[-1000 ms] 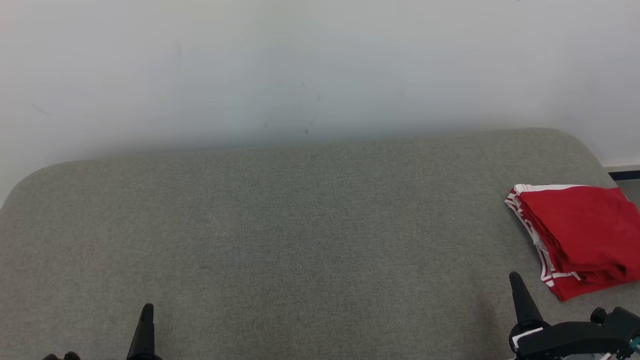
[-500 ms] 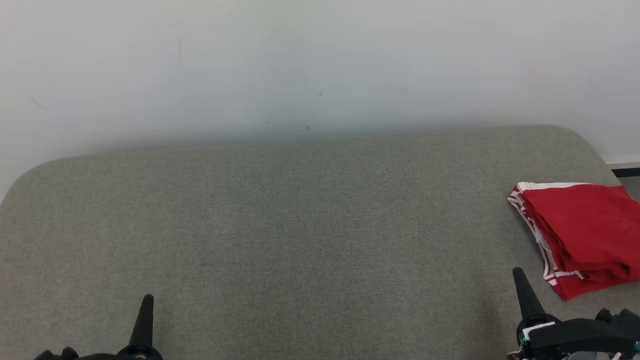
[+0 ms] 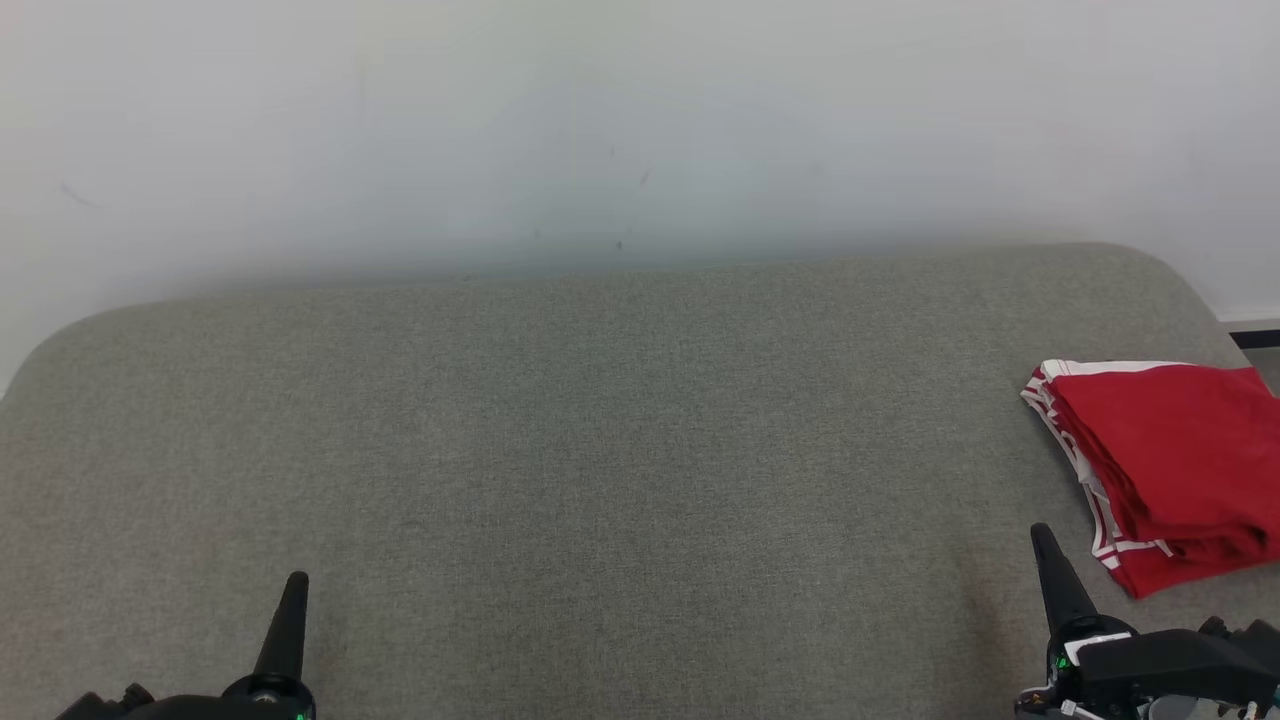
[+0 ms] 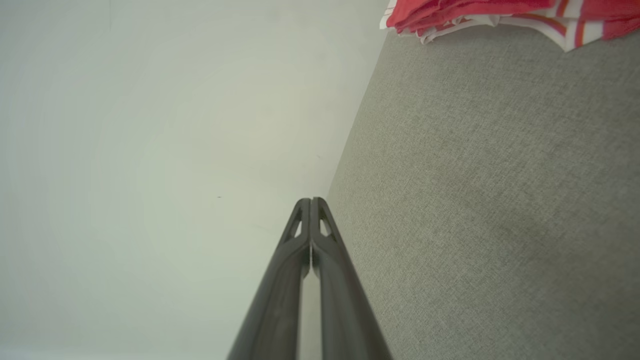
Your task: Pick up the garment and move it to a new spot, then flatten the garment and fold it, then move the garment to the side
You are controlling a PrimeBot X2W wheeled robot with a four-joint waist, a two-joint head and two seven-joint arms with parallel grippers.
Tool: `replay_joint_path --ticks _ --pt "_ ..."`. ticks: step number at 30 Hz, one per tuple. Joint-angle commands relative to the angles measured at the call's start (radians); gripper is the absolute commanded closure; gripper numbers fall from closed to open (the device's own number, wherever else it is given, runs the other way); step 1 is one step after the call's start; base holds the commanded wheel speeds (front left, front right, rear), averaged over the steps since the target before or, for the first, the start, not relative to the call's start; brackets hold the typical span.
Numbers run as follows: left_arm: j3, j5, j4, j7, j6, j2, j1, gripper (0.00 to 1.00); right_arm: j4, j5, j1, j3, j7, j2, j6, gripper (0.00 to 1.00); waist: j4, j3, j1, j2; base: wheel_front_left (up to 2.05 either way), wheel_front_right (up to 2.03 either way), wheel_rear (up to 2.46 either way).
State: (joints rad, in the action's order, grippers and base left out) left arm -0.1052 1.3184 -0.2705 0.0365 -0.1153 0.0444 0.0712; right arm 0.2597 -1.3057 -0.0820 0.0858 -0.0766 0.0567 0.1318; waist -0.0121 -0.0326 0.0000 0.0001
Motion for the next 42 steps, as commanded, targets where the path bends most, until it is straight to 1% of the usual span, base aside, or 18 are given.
replay_joint_path --ticks 1,4,30,39,42 --pt "-0.003 0.029 0.011 0.007 -0.006 0.006 0.018 1.00 -0.009 -0.023 -0.017 0.004 -0.002 -0.001 -0.001 1.00 0.001 0.001 0.0000 -0.0001 0.00 0.00 0.00" --pt "-0.004 0.059 0.012 0.016 -0.008 0.007 0.023 1.00 -0.009 -0.059 -0.020 0.008 -0.009 -0.001 -0.001 1.00 0.002 0.005 0.0000 -0.0001 0.00 0.00 0.00" --pt "-0.010 0.239 0.020 0.066 -0.016 0.008 0.043 1.00 -0.011 -0.249 -0.032 0.026 -0.033 -0.006 -0.002 1.00 0.009 0.026 0.0000 -0.0001 0.00 0.00 0.00" --pt "-0.012 0.295 0.023 0.081 -0.018 0.009 0.050 1.00 -0.012 -0.309 -0.037 0.032 -0.040 -0.008 -0.002 1.00 0.012 0.033 0.0000 -0.0001 0.00 0.00 0.00" --pt "-0.012 0.296 0.022 0.082 -0.017 0.009 0.047 1.00 -0.012 -0.306 -0.035 0.032 -0.041 -0.008 -0.002 1.00 0.012 0.034 0.0000 -0.0001 0.00 0.00 0.00"
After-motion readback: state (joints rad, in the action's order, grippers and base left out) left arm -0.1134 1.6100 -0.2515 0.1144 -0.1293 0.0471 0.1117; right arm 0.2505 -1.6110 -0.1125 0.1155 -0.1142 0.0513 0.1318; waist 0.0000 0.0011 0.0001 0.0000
